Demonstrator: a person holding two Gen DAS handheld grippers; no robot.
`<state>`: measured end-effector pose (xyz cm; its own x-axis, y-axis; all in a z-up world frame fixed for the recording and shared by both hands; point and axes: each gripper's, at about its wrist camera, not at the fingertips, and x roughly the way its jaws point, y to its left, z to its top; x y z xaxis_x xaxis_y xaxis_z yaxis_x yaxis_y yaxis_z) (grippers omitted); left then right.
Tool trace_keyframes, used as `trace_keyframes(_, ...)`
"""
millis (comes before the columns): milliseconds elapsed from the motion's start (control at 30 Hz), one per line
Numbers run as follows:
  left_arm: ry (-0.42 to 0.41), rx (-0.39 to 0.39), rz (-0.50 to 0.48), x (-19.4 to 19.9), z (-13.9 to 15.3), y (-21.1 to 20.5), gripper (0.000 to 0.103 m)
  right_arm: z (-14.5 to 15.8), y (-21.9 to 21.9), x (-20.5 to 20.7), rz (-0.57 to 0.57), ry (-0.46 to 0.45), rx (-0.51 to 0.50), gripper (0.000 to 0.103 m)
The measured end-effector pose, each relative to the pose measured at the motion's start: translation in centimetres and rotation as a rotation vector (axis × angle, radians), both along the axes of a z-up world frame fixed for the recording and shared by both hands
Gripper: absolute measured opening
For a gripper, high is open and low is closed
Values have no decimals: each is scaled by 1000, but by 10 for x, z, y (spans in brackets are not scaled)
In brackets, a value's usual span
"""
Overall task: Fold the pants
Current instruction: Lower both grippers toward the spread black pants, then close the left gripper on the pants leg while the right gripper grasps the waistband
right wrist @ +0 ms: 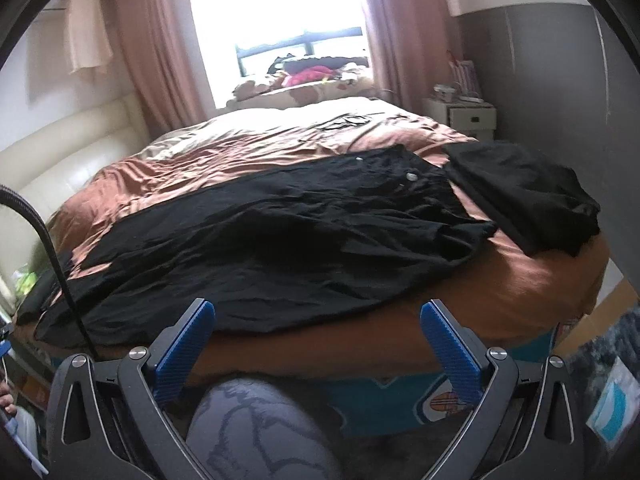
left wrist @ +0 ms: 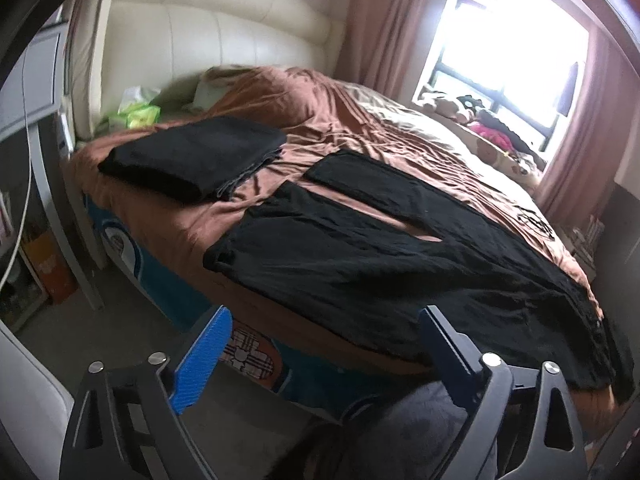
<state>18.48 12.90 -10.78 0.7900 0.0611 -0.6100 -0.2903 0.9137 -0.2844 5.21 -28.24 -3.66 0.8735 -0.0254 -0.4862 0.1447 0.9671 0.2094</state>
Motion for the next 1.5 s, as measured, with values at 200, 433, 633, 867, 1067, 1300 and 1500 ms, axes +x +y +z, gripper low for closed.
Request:
trace_keyframes(200,33,-59,47,20,-21,19,90,-7,-16,8,-55,41,30,103)
trace_keyframes(433,44,-178,77,41,-43,40,90,-12,-31,13,-112,71,69,103)
trace_keyframes(633,51,-348,93,63,-70,57,86,-21,-49,25,-163,97,140,102)
trace_keyframes(867,40,-369,148,75,-75,68,53,-37,-77,38,-212,138,201,95)
trace_keyframes(1067,10,-362,221,77,-70,87,14,-43,-101,40,-238,173,288,94)
trace_keyframes(1300,-18,-365,189,79,-56,90,7,-40,-126,47,-220,167,361,91)
trace_keyframes(1500,-3,-327,166,84,-49,82,7,-37,-151,57,-176,102,409,91)
